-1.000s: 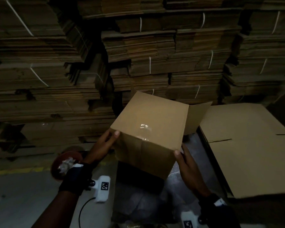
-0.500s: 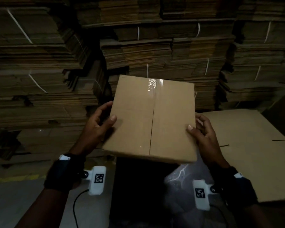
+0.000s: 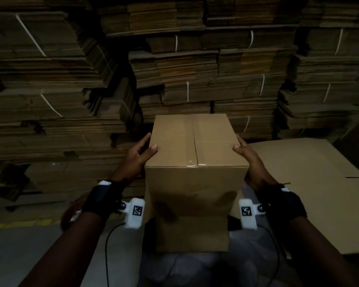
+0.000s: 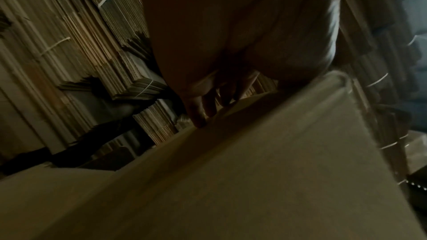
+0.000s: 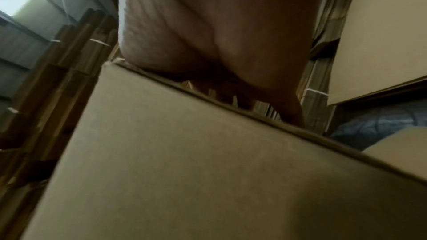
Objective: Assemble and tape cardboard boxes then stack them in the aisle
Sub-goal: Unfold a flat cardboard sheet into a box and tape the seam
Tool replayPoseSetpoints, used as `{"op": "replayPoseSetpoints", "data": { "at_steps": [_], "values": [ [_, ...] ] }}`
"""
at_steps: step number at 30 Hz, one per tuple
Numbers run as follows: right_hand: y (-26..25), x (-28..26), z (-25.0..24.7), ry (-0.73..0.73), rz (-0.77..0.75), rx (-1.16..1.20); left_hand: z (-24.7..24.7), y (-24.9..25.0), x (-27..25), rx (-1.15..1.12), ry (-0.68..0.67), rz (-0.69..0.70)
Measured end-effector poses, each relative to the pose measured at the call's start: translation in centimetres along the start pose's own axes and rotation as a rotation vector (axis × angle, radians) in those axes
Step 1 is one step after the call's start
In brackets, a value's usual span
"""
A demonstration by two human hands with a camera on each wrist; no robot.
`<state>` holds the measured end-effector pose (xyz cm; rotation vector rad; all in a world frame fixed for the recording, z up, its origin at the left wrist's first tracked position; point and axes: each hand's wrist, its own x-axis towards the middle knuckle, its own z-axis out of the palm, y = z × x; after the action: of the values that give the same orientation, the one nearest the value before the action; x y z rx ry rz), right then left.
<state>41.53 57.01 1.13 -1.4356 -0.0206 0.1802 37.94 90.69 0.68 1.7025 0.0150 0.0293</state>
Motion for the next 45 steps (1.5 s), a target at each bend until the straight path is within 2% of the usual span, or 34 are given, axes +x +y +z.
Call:
{"op": "replayPoseSetpoints", "data": {
  "at_steps": [5,11,13,16,19,21,24,28,34,37,42,43,45],
  "values": [
    [1.0,1.5,-1.1,-0.009,0.053,-0.174,1.0,-2.3,1.3,0.122,-0.021,-0.020],
    [3.7,1.0,-1.0,-0.049,0.039,-0.510,2.5,-4.8,-0.1,0.244,-0.030,-0.015],
    [3.6,0.5,0.2,0.000,-0.015,-0.695,2.8,-5.1,0.1,0.351,0.031,0.029],
    [4.1,0.2,1.3,0.087,-0.043,-0.954,3.3,-5.0,0.1,0.728,0.116,0.216],
    [4.8,0.3,1.6,0.121,-0.057,-0.934,5.9,-4.3,-1.7,0.876,0.079,0.477],
    [5.3,0.4,1.4,0.141,-0.054,-0.902,8.4,-4.5,-3.0,0.927,0.012,0.592],
    [5.8,0.4,1.2,0.153,-0.042,-0.893,11.3,-5.6,-3.8,1.079,0.041,0.570],
    [6.1,0.4,1.1,0.168,-0.052,-0.902,12.7,-5.7,-3.2,1.293,0.115,0.501],
    [6.3,0.7,1.0,0.186,-0.044,-0.885,11.5,-6.3,-3.2,1.178,0.135,0.699],
    [6.3,0.7,1.0,0.182,-0.044,-0.873,10.6,-5.8,-3.3,1.076,0.125,0.716],
    [6.5,0.7,0.8,0.176,-0.061,-0.874,9.9,-2.7,-2.2,0.631,0.192,0.416],
    [6.5,0.8,0.8,0.178,-0.060,-0.875,9.7,-1.9,-1.8,0.563,0.165,0.348],
    [6.6,0.8,0.9,0.179,-0.061,-0.881,9.3,-0.5,-1.0,0.526,0.006,0.213]
  ]
}}
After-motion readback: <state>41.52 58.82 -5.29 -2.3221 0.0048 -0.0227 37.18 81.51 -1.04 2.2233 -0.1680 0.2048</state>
